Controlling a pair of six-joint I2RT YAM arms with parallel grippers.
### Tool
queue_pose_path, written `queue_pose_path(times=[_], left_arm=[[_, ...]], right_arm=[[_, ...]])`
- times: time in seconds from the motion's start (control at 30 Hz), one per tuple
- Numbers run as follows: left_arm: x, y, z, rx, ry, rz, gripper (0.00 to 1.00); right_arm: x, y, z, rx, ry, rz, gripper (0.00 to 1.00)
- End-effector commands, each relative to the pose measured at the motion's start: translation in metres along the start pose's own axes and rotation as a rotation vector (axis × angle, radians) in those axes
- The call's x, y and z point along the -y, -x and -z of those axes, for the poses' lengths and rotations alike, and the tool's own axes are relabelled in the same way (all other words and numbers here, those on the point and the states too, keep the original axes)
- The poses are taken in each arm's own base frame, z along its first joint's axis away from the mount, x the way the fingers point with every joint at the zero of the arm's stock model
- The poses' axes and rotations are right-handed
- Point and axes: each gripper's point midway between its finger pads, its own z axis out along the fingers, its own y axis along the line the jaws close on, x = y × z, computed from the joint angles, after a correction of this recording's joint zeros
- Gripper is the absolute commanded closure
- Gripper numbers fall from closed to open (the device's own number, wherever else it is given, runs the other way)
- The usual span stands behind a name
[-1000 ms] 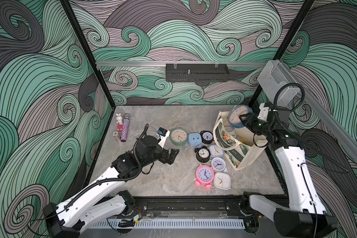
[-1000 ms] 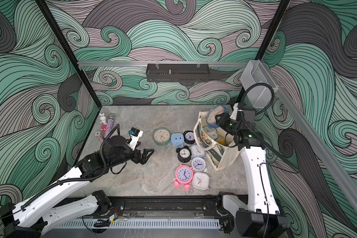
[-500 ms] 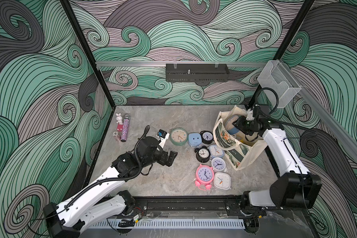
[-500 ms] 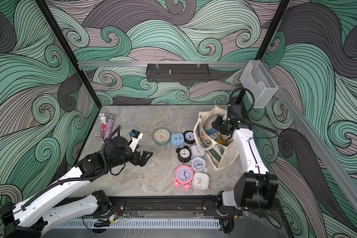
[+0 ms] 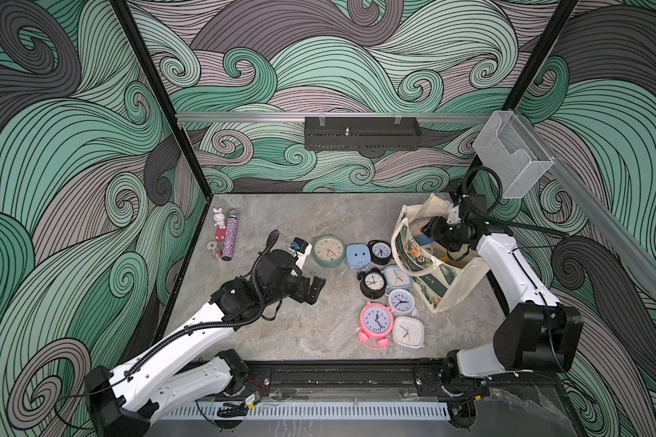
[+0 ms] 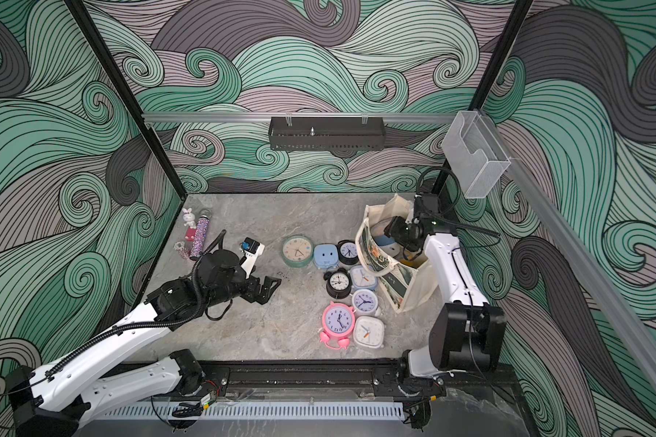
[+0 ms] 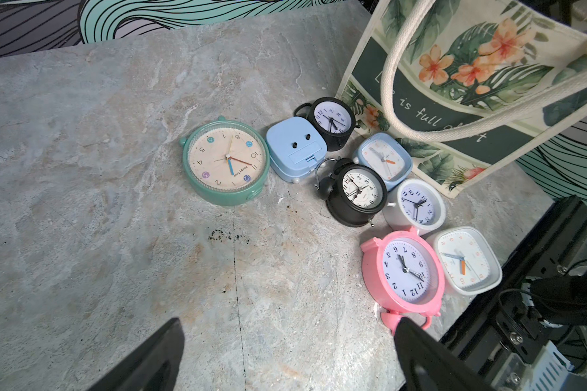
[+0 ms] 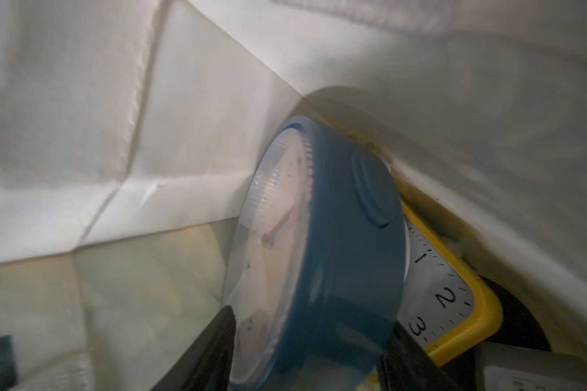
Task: Put the alarm clock into the canvas bag
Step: Place the alarm at the canvas bag.
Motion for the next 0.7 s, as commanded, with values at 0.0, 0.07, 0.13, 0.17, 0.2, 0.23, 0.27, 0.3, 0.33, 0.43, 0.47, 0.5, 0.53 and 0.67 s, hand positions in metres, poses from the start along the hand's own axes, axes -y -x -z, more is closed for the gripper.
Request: queue_pose_path(times=[0.0,0.07,0.13,0.17,0.2,0.23,0.27,0.3,0.33,0.43,0.47,0.5,0.53,0.67], left_arm=[[-0.007,0.012,0.004,0.012,0.037,0.018,0.01],[-0.01,0.015,0.0,0.004,0.053,0.036,0.01],[-0.012,0.016,-0.004,-0.017,0.06,0.051,0.01],[-0.013,0.016,-0.007,-0.03,0.063,0.058,0.01],[-0.013,0.017,-0.01,-0.04,0.066,0.065,0.01],[-0.015,0.018,-0.013,-0.052,0.072,0.077,0.01],[-0.017,0.02,-0.016,-0.063,0.078,0.088,0.01],[-0.019,0.021,-0.02,-0.072,0.083,0.102,0.01],[-0.022,0.024,-0.024,-0.086,0.094,0.12,0.01],[-0.031,0.031,-0.04,-0.132,0.104,0.179,0.01],[-0.036,0.034,-0.047,-0.15,0.112,0.203,0.01],[-0.041,0.035,-0.054,-0.167,0.119,0.219,0.01],[-0.047,0.038,-0.063,-0.186,0.128,0.234,0.01],[-0.075,0.04,-0.105,-0.293,0.187,0.287,0.07]], right_arm=[[0.003,-0.004,0.011,0.011,-0.024,0.023,0.3],[0.001,-0.002,0.016,0.026,-0.018,0.03,0.25],[-0.004,0.0,0.025,0.048,-0.009,0.043,0.19],[-0.007,0.002,0.032,0.067,-0.006,0.054,0.16],[-0.01,0.003,0.037,0.08,-0.002,0.06,0.14],[-0.014,0.003,0.042,0.094,0.007,0.069,0.12],[-0.017,0.003,0.047,0.105,0.014,0.08,0.1],[-0.019,0.003,0.051,0.114,0.018,0.087,0.08],[-0.021,0.002,0.056,0.124,0.023,0.093,0.07],[-0.027,0.0,0.068,0.151,0.039,0.111,0.05],[-0.029,-0.001,0.072,0.163,0.044,0.121,0.04],[-0.03,-0.001,0.076,0.172,0.045,0.128,0.04],[-0.033,-0.003,0.081,0.184,0.049,0.142,0.03],[-0.048,-0.013,0.095,0.222,0.064,0.207,0.0]])
